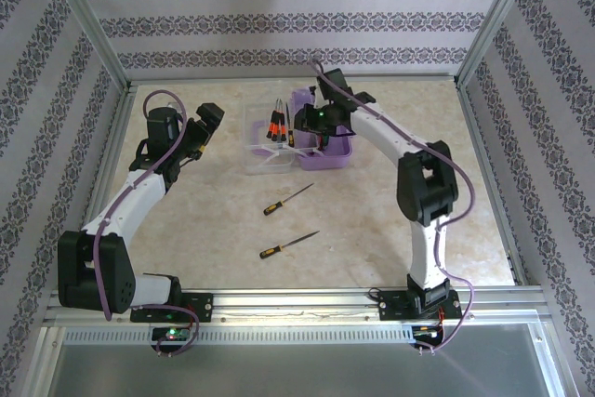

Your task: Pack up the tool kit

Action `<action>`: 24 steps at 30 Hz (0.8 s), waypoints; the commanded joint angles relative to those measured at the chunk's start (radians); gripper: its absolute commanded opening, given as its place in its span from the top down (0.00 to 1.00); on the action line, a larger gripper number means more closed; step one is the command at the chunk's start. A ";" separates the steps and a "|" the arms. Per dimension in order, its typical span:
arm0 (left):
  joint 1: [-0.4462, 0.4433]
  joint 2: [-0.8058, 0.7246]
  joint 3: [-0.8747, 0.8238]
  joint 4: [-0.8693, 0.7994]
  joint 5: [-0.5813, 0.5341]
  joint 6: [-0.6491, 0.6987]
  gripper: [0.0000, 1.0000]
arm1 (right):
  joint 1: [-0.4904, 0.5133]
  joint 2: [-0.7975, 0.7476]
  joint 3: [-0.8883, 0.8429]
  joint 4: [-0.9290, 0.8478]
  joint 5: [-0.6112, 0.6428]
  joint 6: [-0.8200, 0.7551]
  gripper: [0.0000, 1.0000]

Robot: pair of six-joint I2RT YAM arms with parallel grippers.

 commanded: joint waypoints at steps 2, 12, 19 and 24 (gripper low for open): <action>-0.013 0.028 0.033 0.059 0.072 -0.002 0.00 | 0.014 -0.227 -0.147 0.044 0.164 -0.038 0.65; -0.078 0.044 0.035 0.050 0.070 0.010 0.00 | 0.232 -0.551 -0.600 0.061 0.412 -0.012 0.55; -0.079 0.028 0.041 0.018 0.035 0.042 0.00 | 0.533 -0.546 -0.755 0.045 0.512 0.119 0.48; -0.077 0.030 0.046 0.000 0.016 0.063 0.00 | 0.616 -0.487 -0.793 0.078 0.415 0.274 0.48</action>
